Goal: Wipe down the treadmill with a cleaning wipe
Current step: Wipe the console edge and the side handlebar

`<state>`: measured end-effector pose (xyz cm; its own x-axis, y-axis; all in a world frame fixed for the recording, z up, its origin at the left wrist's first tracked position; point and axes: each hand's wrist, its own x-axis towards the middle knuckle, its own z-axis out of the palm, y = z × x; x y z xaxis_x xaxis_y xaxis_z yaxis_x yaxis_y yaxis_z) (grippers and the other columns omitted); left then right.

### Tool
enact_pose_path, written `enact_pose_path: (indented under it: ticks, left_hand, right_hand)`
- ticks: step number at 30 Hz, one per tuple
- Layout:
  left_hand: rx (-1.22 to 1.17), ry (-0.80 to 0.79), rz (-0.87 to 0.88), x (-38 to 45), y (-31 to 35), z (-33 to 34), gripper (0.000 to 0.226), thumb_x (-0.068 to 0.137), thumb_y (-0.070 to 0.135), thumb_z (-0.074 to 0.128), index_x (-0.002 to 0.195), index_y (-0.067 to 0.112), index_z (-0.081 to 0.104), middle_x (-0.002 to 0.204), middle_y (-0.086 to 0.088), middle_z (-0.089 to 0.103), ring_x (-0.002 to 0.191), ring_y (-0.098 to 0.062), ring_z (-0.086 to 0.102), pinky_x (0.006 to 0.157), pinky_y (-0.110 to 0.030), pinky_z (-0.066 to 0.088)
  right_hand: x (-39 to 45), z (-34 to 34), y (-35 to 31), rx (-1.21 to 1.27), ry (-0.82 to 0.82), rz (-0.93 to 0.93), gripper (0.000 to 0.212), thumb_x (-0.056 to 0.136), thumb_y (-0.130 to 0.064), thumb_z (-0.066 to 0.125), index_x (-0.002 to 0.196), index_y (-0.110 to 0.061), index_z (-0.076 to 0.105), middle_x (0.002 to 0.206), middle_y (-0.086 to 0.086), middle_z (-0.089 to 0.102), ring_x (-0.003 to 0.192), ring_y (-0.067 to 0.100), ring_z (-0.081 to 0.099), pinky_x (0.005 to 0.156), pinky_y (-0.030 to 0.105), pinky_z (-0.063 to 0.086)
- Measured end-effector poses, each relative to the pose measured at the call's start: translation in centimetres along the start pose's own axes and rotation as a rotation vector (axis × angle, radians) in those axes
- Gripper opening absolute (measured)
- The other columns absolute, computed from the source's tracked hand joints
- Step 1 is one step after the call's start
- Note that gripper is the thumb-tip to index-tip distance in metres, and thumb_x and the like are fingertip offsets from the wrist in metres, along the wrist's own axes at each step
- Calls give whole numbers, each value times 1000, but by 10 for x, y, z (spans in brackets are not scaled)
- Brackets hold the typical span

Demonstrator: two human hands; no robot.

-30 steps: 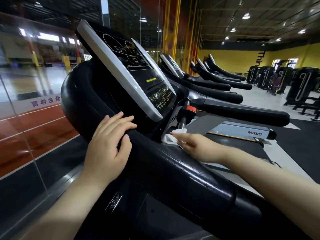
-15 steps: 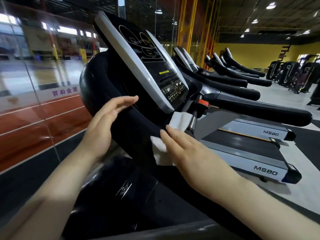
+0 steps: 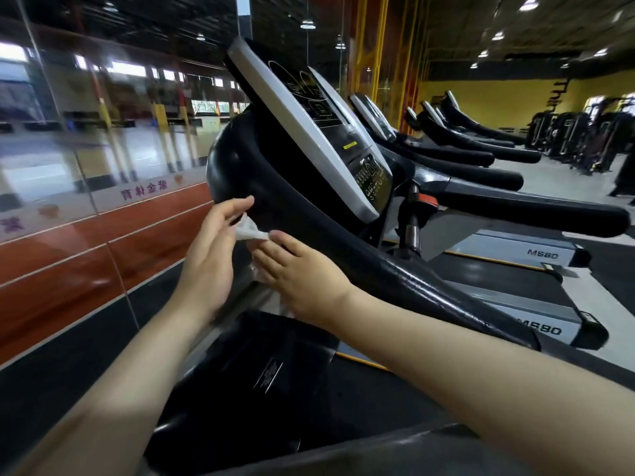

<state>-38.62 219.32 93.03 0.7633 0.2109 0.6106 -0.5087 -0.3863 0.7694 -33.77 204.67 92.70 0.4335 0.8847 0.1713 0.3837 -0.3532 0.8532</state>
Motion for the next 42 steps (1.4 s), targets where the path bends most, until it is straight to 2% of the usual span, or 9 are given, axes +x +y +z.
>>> enact_pose_path:
  ticks: [4, 7, 15, 18, 25, 30, 36, 39, 42]
  left_hand:
    - [-20, -53, 20, -5, -8, -4, 47, 96, 11, 32, 139, 27, 44, 145, 16, 47, 136, 6, 37, 115, -29, 30]
    - [3, -151, 48, -12, -20, -2, 51, 94, 15, 33, 142, 27, 42, 149, 14, 43, 140, 3, 33, 120, -37, 26]
    - [54, -369, 139, -33, -23, 22, 56, 95, 22, 35, 148, 39, 33, 158, 13, 30, 146, 6, 16, 118, -29, 20]
    - [43, -376, 207, -41, -15, 40, 56, 94, 16, 36, 147, 33, 35, 157, 16, 30, 146, 5, 15, 115, -17, 20]
    - [57, -344, 373, -50, 16, 89, 55, 92, 6, 38, 145, 20, 38, 157, 10, 33, 149, -6, 16, 123, -36, 16]
    - [69, -367, 460, -63, 35, 115, 55, 90, 8, 38, 144, 19, 39, 155, 6, 37, 149, -11, 20, 121, -51, 20]
    - [81, -421, 415, -88, 73, 192, 55, 90, 7, 40, 145, 14, 41, 153, 9, 39, 148, -5, 21, 122, -36, 19]
    - [87, -524, 418, -100, 106, 243, 55, 94, 12, 38, 149, 20, 36, 153, 17, 35, 147, 1, 20, 120, -26, 20]
    - [19, -566, 414, -111, 134, 284, 54, 96, 13, 37, 149, 22, 35, 150, 19, 38, 144, 1, 27, 117, -21, 22]
  right_hand:
    - [-40, 7, -5, -58, -1, -44, 66, 92, -30, 15, 154, -6, 19, 162, 12, 15, 150, 29, 12, 117, 48, -8]
    - [-90, 23, -13, -61, -24, -61, 64, 91, -33, 36, 149, -7, 32, 157, 10, 30, 146, 28, 26, 121, 51, -3]
    - [-234, 41, -21, -60, -157, 104, 69, 89, -24, 33, 152, -2, 18, 158, 6, 20, 148, 30, 11, 122, 45, -4]
    - [-216, 36, -33, -36, -123, 163, 67, 92, -24, 28, 153, -2, 14, 159, 10, 23, 148, 30, 11, 122, 46, -4]
    - [-149, 32, -39, 6, -38, 298, 64, 99, -26, 30, 151, -1, 3, 161, 15, 18, 149, 33, 10, 122, 48, 0]
    - [-270, 38, -44, 176, -110, 519, 71, 86, -20, 33, 153, -2, 19, 158, 15, 25, 147, 33, 21, 122, 45, 7]
    - [-349, 36, -16, 540, -156, 761, 75, 76, -20, 39, 148, 1, 34, 154, 19, 33, 142, 31, 35, 117, 40, 25]
    - [-316, 33, 23, 840, -68, 747, 58, 82, -22, 44, 138, -4, 47, 136, 13, 55, 121, 32, 54, 91, 38, 46]
    - [-310, 27, 41, 936, -33, 663, 31, 90, -13, 53, 119, -4, 59, 110, 14, 65, 91, 32, 59, 60, 31, 32]
